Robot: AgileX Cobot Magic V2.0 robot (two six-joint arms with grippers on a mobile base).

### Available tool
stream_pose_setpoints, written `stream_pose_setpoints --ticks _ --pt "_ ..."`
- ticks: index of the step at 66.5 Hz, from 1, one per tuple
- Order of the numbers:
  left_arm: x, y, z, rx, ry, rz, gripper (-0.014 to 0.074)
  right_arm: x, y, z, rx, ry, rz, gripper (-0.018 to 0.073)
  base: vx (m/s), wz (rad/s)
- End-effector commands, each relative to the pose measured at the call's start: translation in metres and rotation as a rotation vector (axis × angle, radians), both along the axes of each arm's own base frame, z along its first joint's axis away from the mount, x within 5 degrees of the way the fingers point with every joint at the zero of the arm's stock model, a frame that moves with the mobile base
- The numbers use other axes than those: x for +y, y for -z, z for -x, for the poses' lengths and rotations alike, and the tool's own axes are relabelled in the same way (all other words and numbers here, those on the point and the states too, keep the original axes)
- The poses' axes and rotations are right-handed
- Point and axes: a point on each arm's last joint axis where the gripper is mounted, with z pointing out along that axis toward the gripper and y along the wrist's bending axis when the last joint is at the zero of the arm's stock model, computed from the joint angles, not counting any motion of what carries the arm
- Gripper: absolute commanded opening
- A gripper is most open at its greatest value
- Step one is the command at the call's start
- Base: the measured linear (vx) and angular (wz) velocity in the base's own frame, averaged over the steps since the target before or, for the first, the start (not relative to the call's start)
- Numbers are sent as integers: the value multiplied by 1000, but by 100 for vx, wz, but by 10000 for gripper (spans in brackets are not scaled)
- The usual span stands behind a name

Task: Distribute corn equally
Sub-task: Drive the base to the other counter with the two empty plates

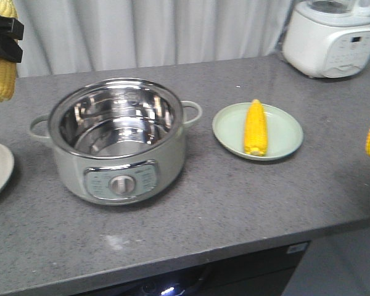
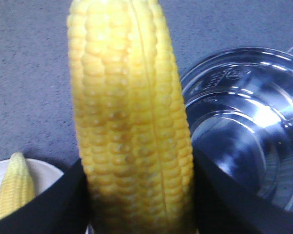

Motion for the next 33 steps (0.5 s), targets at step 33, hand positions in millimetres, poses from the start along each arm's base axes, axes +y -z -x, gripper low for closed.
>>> stream_pose_setpoints --ticks 33 --pt "-1 -25 11 -121 -4 23 38 0 -18 6 -110 13 2 133 -5 -39"
